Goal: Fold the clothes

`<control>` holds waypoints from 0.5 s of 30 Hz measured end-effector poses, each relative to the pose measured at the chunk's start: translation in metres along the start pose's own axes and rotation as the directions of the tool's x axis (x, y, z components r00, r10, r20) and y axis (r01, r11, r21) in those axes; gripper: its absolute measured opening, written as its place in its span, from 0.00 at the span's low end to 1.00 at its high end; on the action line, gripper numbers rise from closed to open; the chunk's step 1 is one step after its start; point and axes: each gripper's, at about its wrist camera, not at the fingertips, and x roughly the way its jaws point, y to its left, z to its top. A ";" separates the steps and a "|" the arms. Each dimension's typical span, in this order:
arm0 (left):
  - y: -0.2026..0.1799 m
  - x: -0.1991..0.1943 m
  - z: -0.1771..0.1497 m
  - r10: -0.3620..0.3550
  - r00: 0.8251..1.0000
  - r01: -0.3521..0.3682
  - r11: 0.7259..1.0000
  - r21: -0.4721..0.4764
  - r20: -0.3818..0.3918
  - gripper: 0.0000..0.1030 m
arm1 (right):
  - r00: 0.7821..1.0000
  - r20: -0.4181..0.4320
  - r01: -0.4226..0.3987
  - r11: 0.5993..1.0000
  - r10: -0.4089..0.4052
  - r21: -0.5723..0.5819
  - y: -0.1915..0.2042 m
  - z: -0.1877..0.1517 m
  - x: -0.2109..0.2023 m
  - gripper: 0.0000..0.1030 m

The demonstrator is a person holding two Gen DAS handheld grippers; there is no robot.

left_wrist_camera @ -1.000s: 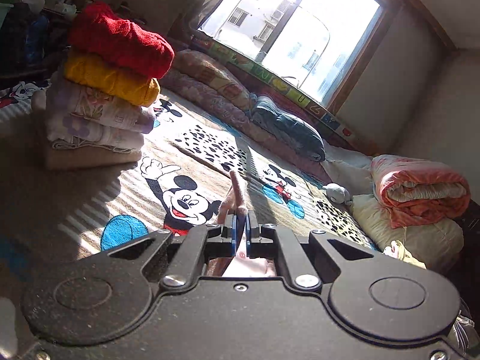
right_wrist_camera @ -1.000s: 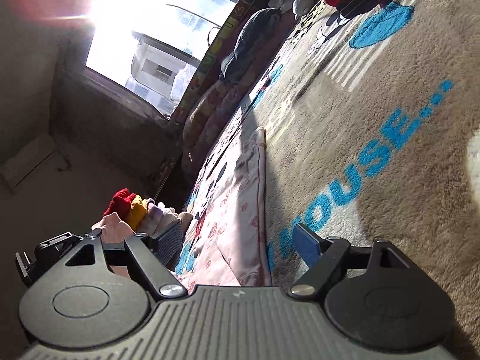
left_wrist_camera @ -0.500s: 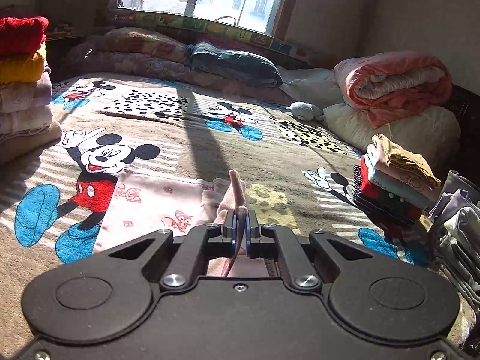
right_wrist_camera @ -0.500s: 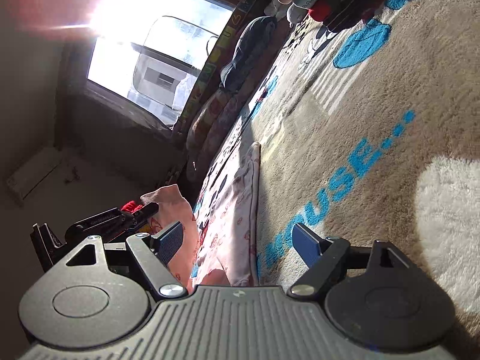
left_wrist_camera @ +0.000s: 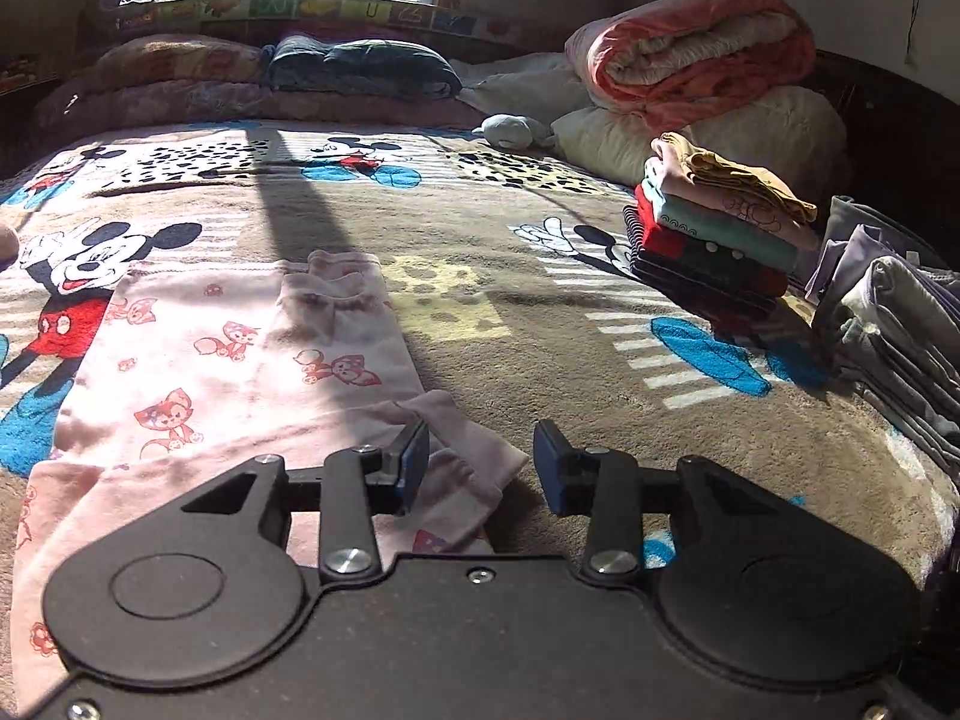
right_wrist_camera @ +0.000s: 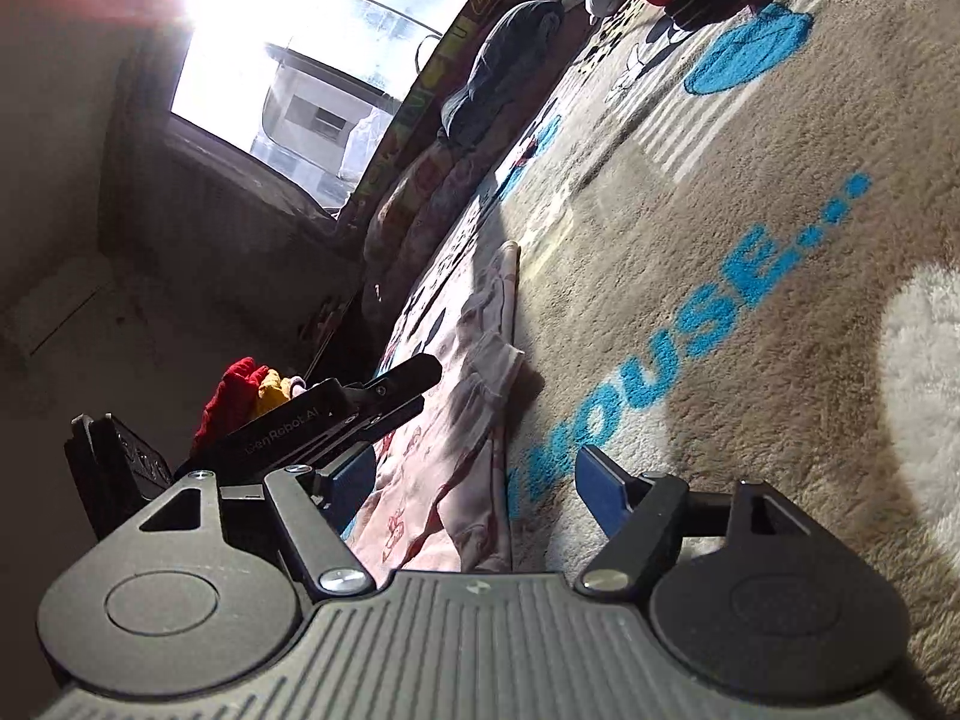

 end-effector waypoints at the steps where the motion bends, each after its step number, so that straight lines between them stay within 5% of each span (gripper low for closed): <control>1: 0.003 -0.008 -0.001 0.000 1.000 0.000 1.000 -0.003 0.015 0.36 | 1.000 -0.007 0.003 1.000 -0.003 -0.011 0.002 -0.002 0.004 0.68; 11: 0.066 -0.096 -0.042 0.100 0.987 -0.099 0.995 -0.011 0.124 0.50 | 0.999 -0.035 0.020 1.000 -0.021 -0.022 0.010 -0.002 0.030 0.64; 15: 0.088 -0.117 -0.070 0.049 0.990 -0.042 0.998 -0.052 0.129 0.51 | 1.000 -0.024 -0.003 0.995 0.005 0.100 -0.005 0.010 0.046 0.59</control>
